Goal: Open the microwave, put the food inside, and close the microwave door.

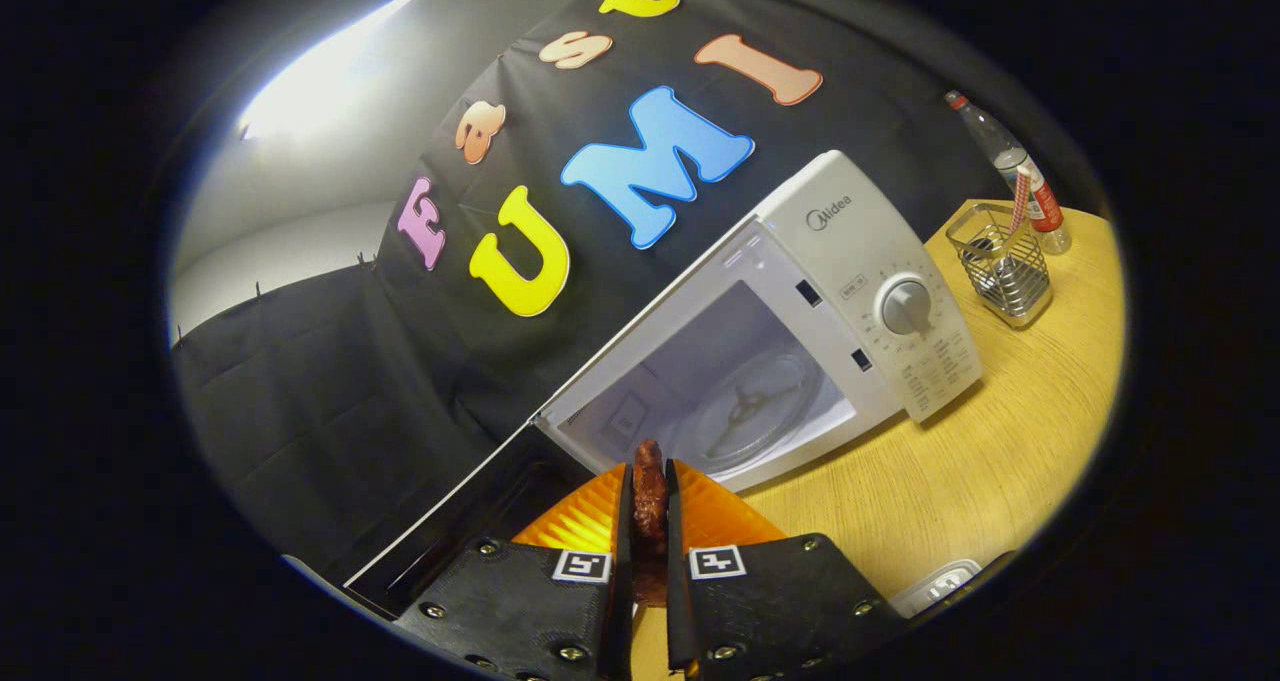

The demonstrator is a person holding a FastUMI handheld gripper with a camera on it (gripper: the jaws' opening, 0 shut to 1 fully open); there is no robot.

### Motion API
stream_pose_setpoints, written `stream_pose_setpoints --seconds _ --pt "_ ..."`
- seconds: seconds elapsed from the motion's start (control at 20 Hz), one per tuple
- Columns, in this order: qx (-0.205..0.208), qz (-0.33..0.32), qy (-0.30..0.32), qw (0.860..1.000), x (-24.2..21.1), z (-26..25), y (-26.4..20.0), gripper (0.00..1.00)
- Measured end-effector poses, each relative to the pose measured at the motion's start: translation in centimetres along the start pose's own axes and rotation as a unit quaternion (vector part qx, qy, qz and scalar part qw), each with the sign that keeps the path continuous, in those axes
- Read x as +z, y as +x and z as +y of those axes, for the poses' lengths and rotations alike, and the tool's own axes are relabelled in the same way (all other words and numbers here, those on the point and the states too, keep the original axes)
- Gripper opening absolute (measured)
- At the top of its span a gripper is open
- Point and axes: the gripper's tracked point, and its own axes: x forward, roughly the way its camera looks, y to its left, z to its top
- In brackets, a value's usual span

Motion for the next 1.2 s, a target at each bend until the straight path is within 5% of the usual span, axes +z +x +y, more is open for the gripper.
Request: stream_pose_setpoints --seconds 0.75,1.2 --pt "-0.104 -0.065 -0.108 0.986 -0.7 -2.0 13.2 0.14" --pt "-0.139 -0.089 -0.088 0.982 -0.1 -5.1 20.4 0.14"
